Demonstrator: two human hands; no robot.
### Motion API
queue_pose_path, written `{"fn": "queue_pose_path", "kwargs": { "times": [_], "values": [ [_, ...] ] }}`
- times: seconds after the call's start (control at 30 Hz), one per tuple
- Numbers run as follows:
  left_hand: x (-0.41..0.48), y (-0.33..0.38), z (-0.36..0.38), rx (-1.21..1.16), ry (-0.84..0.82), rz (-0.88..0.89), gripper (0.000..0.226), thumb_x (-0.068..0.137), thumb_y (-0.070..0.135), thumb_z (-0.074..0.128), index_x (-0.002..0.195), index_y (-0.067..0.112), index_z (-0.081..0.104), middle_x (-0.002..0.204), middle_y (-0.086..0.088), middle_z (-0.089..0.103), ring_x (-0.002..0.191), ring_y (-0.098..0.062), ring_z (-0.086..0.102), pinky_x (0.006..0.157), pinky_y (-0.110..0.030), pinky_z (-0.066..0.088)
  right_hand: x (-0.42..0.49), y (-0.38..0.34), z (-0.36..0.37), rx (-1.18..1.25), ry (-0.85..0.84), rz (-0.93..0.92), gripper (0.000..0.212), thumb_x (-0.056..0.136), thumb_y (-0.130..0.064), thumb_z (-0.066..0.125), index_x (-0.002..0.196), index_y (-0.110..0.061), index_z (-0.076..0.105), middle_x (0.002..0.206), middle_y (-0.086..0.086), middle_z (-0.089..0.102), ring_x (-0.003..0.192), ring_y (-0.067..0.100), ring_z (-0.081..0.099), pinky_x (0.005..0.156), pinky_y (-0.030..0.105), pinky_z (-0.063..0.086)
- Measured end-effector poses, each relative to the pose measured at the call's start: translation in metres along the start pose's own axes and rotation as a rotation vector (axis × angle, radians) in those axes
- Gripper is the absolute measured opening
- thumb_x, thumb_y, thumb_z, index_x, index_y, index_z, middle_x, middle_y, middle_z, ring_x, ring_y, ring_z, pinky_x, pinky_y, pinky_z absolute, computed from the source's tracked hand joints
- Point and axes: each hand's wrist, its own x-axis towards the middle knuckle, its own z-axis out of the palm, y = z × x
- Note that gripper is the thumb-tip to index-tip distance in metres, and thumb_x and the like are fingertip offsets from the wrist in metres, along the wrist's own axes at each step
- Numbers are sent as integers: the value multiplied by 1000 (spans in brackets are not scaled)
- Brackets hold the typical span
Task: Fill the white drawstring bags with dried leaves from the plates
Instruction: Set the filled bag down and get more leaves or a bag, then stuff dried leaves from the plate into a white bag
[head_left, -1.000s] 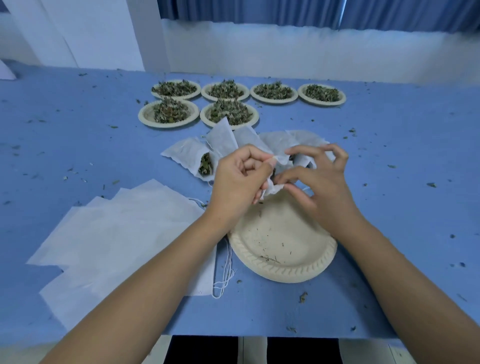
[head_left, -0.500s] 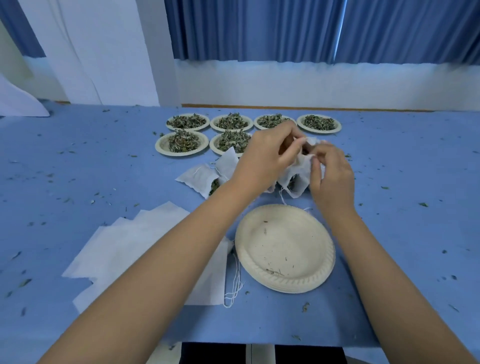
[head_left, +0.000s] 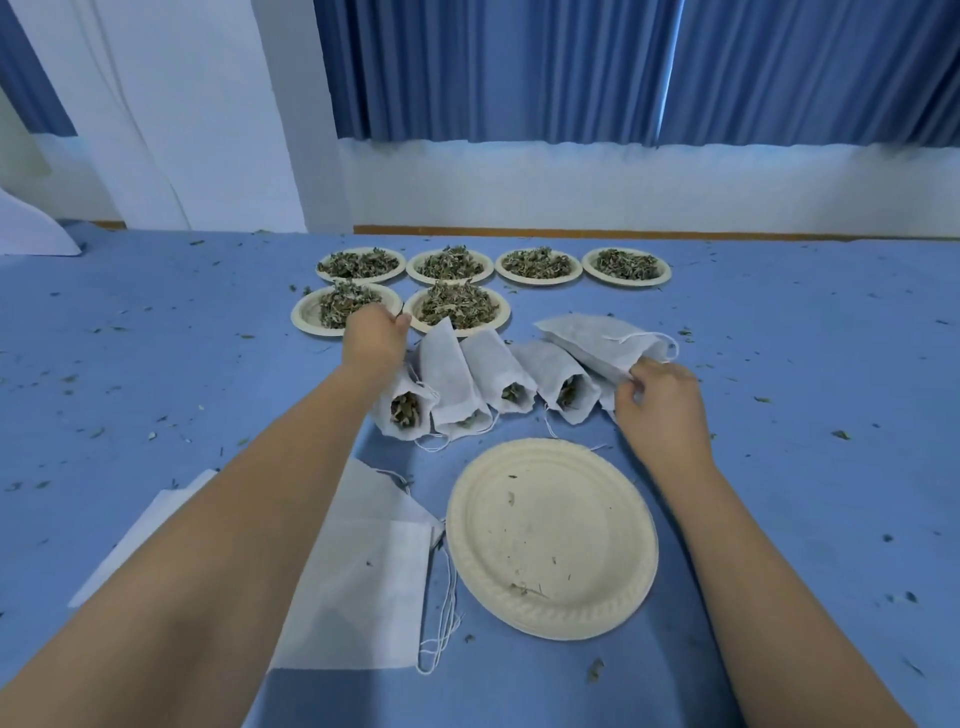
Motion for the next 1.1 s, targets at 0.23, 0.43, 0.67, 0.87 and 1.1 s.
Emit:
{"fn": "queue_pose_path", "kwargs": {
  "times": [0.23,0.43,0.67,0.87,1.1],
  "values": [
    [29,14,20,-253,-242,-230,29,93,28,62,83,3,53,75,-10,52,72,-25,52,65,-31,44,9,-6,6,124,7,25,31,72,20,41,56,-6,37,55,3,27,60,21,24,51,26,14],
    [45,14,30,-435,-282,-334,41,93,18,63,125,-4,51,77,-13,55,60,-21,48,66,-33,42,6,-2,5,8,-43,179,34,75,17,42,85,2,71,60,12,53,63,28,42,51,29,24],
    [55,15,39,-597,-264,-449,48,93,15,62,136,1,45,67,-7,49,51,-16,39,48,-26,33,10,-6,3,-38,-57,244,34,75,10,45,77,-7,74,62,16,60,57,26,42,49,30,26],
    [52,25,44,-799,-156,-390,44,94,7,59,133,-8,45,74,-5,52,57,-11,51,50,-21,44,10,-8,-2,-57,60,279,39,76,7,43,76,-17,74,82,9,63,71,25,50,54,30,23],
    [27,45,12,-1314,-105,-380,44,95,-6,53,136,-12,38,90,-10,52,68,-17,62,57,-19,56,7,-14,-8,163,174,262,39,68,15,39,66,-8,71,77,7,68,62,19,50,54,30,33]
  ]
}}
